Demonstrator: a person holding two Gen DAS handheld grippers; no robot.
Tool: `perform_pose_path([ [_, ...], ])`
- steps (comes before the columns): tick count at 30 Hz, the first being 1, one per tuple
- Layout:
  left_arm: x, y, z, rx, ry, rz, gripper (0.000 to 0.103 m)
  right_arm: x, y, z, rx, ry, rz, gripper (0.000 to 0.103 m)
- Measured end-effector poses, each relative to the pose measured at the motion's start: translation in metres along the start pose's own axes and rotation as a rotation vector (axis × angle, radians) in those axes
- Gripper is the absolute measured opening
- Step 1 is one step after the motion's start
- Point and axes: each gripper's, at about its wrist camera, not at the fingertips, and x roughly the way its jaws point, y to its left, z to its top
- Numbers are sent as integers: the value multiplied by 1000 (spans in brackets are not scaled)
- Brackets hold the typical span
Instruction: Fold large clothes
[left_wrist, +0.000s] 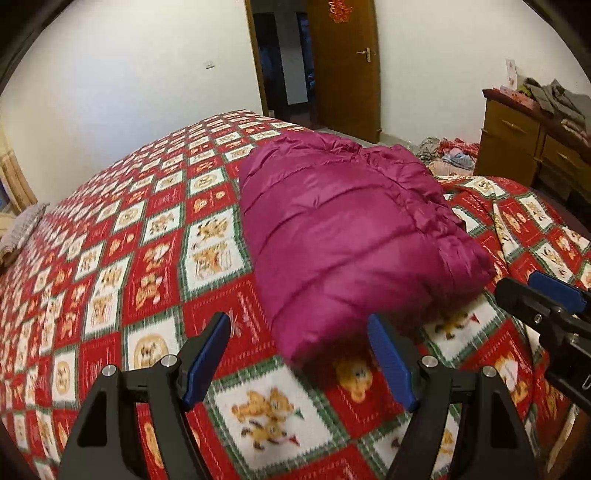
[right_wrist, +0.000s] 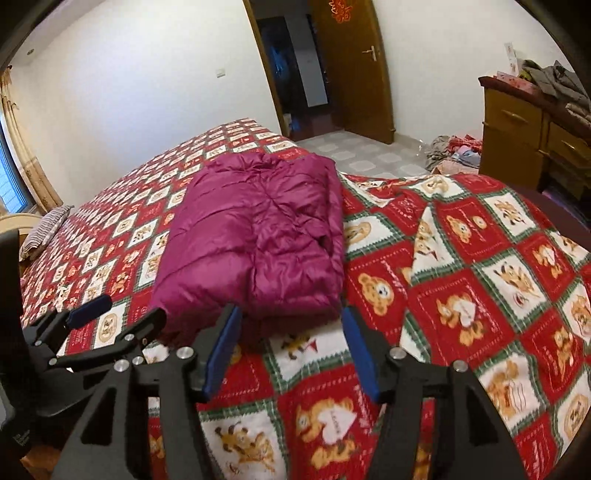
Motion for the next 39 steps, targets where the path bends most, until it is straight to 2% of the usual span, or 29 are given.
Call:
perform_pose_path([
  [2, -3, 3, -8, -17, 14, -1, 77, -5, 3, -7, -4, 1, -12, 69],
  [5, -6, 8, -21, -58, 52, -21, 77, -12, 8, -19, -10, 10, -18, 69],
  [8, -17, 14, -32, -93, 48, -50, 77, -20, 12, -31, -6, 13, -13, 70],
  [14, -66, 22, -44, -117, -50, -48, 77, -45, 28, -39, -40, -50, -43, 73],
  [25, -159, 44, -39, -197, -280, 14, 78, -126, 62, -40, -90, -339, -62, 80],
  [35, -226, 40, -41, -190, -434, 61, 83, -178, 71, -36, -90, -515, -38, 87],
  [39, -247, 43, -42, -195, -493, 82, 88, -198, 73, -33, -90, -596, -37, 98],
])
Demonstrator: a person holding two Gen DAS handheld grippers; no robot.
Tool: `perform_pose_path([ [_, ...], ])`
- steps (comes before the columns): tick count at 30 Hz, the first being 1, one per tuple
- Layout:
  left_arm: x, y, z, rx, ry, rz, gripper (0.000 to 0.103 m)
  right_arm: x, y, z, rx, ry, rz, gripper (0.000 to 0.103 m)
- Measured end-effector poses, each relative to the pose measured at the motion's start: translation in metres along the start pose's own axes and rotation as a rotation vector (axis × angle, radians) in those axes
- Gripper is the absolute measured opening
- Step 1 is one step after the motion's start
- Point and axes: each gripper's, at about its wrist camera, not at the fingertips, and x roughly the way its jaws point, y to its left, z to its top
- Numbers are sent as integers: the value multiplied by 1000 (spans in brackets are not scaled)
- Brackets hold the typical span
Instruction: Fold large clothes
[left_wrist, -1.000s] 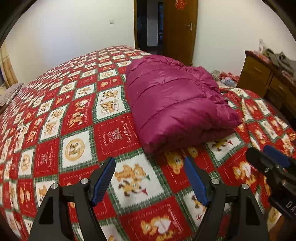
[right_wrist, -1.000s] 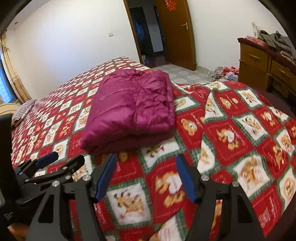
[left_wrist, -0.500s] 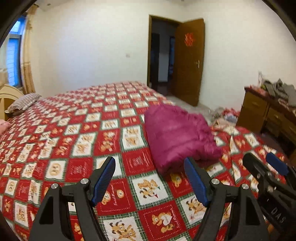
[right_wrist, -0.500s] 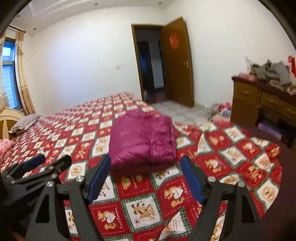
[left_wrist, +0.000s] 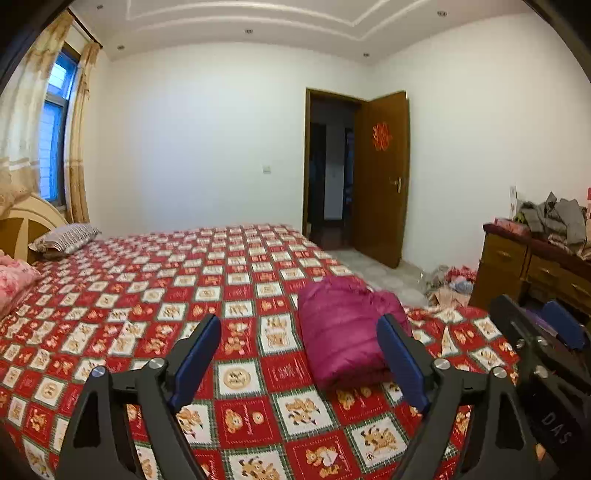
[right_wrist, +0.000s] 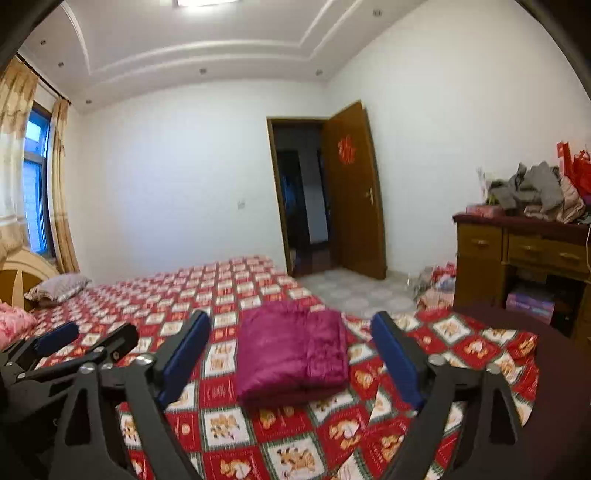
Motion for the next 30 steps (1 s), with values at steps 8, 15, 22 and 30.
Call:
perform_pose_path([
  [8, -7, 4, 13, -5, -38, 29, 94, 3, 6, 24, -53, -57, 18, 100],
  [15, -2, -6, 8, 14, -29, 33, 94, -2, 1, 16, -50, -65, 7, 103],
  [22, -6, -8, 7, 19, -36, 24, 95, -1, -7, 17, -36, -58, -16, 103],
  [30, -9, -7, 9, 10, -46, 27, 95, -6, -7, 21, -34, -62, -11, 103],
])
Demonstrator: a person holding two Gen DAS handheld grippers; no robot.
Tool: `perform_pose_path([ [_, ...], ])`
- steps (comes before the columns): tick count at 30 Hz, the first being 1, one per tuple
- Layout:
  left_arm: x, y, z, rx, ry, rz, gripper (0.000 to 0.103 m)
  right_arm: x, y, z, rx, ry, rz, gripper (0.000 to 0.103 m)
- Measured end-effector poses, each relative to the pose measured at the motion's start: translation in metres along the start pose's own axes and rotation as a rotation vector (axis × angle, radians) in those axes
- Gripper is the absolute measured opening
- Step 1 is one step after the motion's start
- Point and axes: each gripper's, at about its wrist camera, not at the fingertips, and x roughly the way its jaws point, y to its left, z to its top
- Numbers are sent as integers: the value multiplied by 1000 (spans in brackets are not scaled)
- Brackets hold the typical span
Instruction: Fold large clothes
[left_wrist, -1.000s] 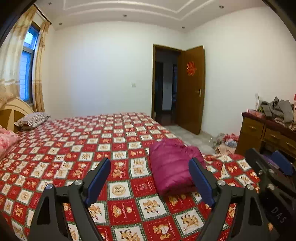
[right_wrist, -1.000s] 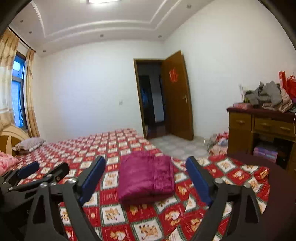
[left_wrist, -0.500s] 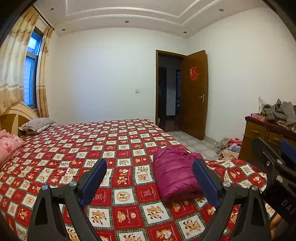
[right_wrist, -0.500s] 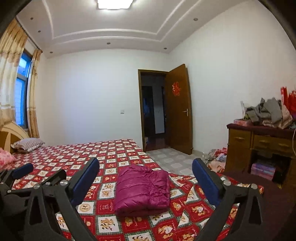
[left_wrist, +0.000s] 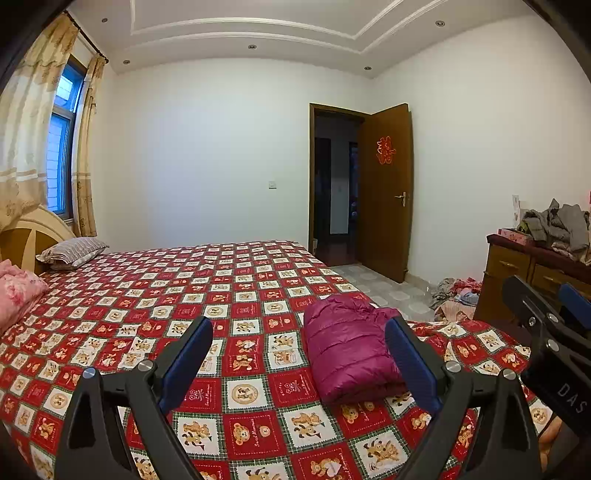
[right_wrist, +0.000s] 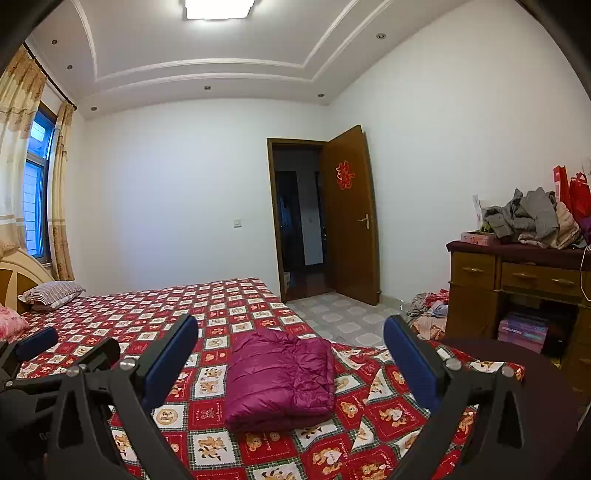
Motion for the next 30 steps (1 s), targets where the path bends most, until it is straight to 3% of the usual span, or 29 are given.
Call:
perform_pose_path([
  [30, 2, -3, -3, 20, 4, 42, 95, 6, -5, 1, 19, 12, -3, 103],
])
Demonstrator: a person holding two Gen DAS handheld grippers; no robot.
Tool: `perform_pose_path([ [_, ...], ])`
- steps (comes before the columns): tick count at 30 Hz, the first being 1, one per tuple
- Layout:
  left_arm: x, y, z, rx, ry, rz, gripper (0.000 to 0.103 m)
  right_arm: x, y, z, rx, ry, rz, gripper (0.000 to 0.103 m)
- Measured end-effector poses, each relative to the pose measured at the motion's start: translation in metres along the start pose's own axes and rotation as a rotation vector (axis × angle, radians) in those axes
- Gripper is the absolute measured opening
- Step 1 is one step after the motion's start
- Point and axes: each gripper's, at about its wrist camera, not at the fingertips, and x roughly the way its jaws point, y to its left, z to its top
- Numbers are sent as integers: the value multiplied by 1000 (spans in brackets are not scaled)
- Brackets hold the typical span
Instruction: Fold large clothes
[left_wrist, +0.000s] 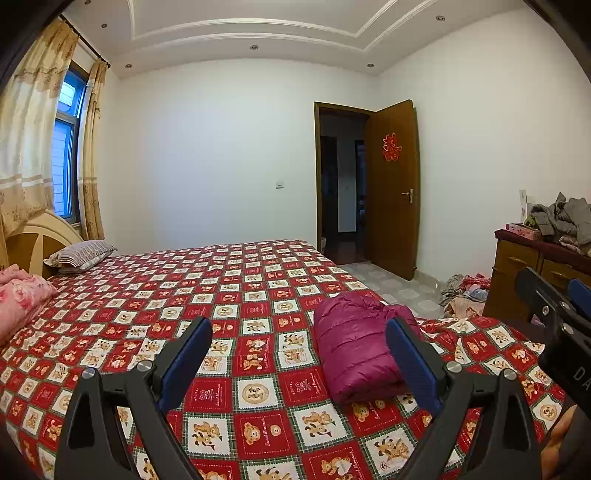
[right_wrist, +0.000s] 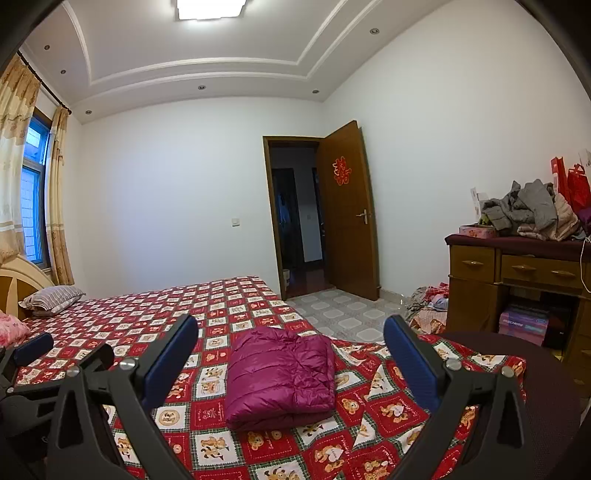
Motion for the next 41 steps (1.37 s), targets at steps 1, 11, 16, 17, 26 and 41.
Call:
perform_pose_path([
  [1, 0, 0, 0, -1, -1, -2, 95, 0, 1, 0, -1, 0, -2, 103],
  [11, 1, -2, 0, 10, 8, -19, 95, -3, 3, -1, 1, 1, -6, 103],
  [16, 2, 1, 0, 8, 7, 1, 95, -2, 2, -1, 4, 1, -6, 103],
  [17, 2, 1, 0, 9, 5, 15, 95, -3, 2, -1, 5, 2, -7, 103],
  [26, 7, 5, 0, -7, 19, 38, 95, -5, 4, 0, 5, 5, -12, 103],
  [41, 12, 9, -3, -17, 38, 38, 95, -3, 4, -1, 7, 11, -11, 103],
])
